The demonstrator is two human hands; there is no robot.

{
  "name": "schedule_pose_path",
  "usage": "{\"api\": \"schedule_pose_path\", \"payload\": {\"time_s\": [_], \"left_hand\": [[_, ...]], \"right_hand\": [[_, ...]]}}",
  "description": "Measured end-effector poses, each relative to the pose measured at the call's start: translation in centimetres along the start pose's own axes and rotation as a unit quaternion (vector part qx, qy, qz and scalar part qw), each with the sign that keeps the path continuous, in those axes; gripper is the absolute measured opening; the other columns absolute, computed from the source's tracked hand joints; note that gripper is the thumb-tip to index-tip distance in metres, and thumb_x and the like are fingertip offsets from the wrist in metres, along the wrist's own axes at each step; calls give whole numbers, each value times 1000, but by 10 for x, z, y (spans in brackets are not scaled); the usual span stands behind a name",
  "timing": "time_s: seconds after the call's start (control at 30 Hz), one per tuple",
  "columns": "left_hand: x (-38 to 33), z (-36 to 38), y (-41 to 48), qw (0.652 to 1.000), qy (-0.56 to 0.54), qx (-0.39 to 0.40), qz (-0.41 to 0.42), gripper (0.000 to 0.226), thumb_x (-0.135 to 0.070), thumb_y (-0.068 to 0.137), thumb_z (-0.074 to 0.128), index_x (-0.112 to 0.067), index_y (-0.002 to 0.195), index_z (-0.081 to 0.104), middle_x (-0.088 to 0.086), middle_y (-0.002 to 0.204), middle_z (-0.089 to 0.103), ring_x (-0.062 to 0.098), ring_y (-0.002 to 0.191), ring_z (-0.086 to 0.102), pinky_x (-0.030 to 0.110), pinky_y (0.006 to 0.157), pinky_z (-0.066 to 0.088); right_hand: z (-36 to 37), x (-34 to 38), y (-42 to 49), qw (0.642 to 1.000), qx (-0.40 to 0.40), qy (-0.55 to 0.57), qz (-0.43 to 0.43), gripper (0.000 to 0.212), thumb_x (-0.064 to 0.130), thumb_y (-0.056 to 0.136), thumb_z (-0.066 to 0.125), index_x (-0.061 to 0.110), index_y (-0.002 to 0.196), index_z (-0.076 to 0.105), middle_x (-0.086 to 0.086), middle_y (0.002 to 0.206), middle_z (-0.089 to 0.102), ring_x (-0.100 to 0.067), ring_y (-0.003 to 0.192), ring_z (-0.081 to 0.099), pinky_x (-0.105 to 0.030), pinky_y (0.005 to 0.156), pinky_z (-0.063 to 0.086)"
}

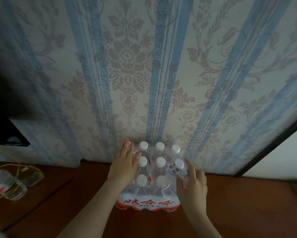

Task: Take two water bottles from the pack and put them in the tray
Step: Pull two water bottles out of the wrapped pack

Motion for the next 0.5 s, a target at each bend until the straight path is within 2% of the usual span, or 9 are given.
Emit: {"api": "schedule_pose_path", "payload": {"time_s": [0.1, 0.13, 0.2, 0.27, 0.3, 0.33, 0.4, 0.47, 0.5], "left_hand": [[2, 0, 0, 1000, -7, -10, 2, 54, -33, 101, 33, -7, 147, 25, 10, 159, 14, 24, 147, 6, 40, 119, 8], [5, 0, 0, 1000, 10, -12, 12, 53, -31, 101, 34, -6, 147, 26, 11, 159, 15, 25, 147, 6, 40, 118, 8], [8, -3, 0, 995, 71, 4, 66, 52, -17, 98, 47, 2, 143, 30, 20, 155, 22, 34, 145, 10, 45, 118, 14], [10, -1, -4, 981, 143, 63, 117, 68, 3, 75, 77, 15, 131, 41, 35, 138, 42, 49, 133, 33, 54, 106, 37], [12, -1, -3, 978, 165, 66, 113, 78, 6, 60, 87, 18, 124, 44, 38, 128, 52, 51, 123, 46, 56, 96, 46], [13, -1, -2, 979, 163, 65, 106, 84, 5, 52, 91, 17, 120, 43, 37, 121, 58, 51, 115, 53, 56, 90, 51], [11, -1, 0, 978, 167, 79, 93, 86, 2, 44, 94, 14, 116, 50, 34, 117, 62, 49, 110, 59, 54, 87, 52], [12, 2, -3, 966, 209, 66, 135, 72, 2, 50, 92, 13, 114, 60, 33, 121, 60, 48, 115, 55, 53, 92, 50], [11, 1, -4, 962, 219, 51, 156, 64, 1, 63, 86, 14, 119, 57, 34, 130, 53, 49, 123, 48, 53, 100, 43]], "right_hand": [[-3, -5, -9, 999, -24, -16, 21, 30, 14, 77, 74, 17, 107, 69, -18, 132, 50, -37, 120, 43, -53, 89, 38], [-5, -2, -6, 999, -52, -13, 10, 23, 15, 76, 75, 14, 99, 71, -17, 132, 51, -38, 120, 45, -53, 88, 38], [-11, 12, 8, 991, -109, -18, -69, 26, 15, 74, 77, 10, 98, 68, -16, 123, 58, -35, 112, 52, -50, 87, 41], [-11, 37, 23, 978, -114, -10, -177, 27, 12, 75, 75, 9, 100, 64, -12, 108, 64, -29, 101, 57, -41, 85, 44], [-5, 50, 32, 974, -71, -4, -217, 24, 10, 77, 73, 10, 99, 64, -10, 101, 66, -27, 96, 59, -35, 81, 45], [4, 61, 41, 972, 5, -2, -236, 22, 10, 79, 70, 10, 99, 63, -10, 99, 66, -26, 93, 60, -31, 78, 46], [30, 75, 56, 955, 196, -57, -215, 27, 19, 83, 64, 12, 109, 60, -10, 107, 64, -26, 97, 60, -33, 79, 51], [53, 77, 66, 921, 311, -142, -187, 37, 30, 80, 65, 17, 115, 57, -8, 112, 64, -28, 102, 60, -39, 85, 51], [60, 75, 68, 910, 334, -168, -180, 41, 34, 78, 66, 20, 115, 55, -8, 113, 64, -29, 104, 60, -40, 87, 50]]}}
Point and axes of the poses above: each hand's wrist, its own y-axis towards the middle knuckle, its own z-axis out of the palm, x = y × z, the point moved 1 cm from there along y, towards the middle knuckle
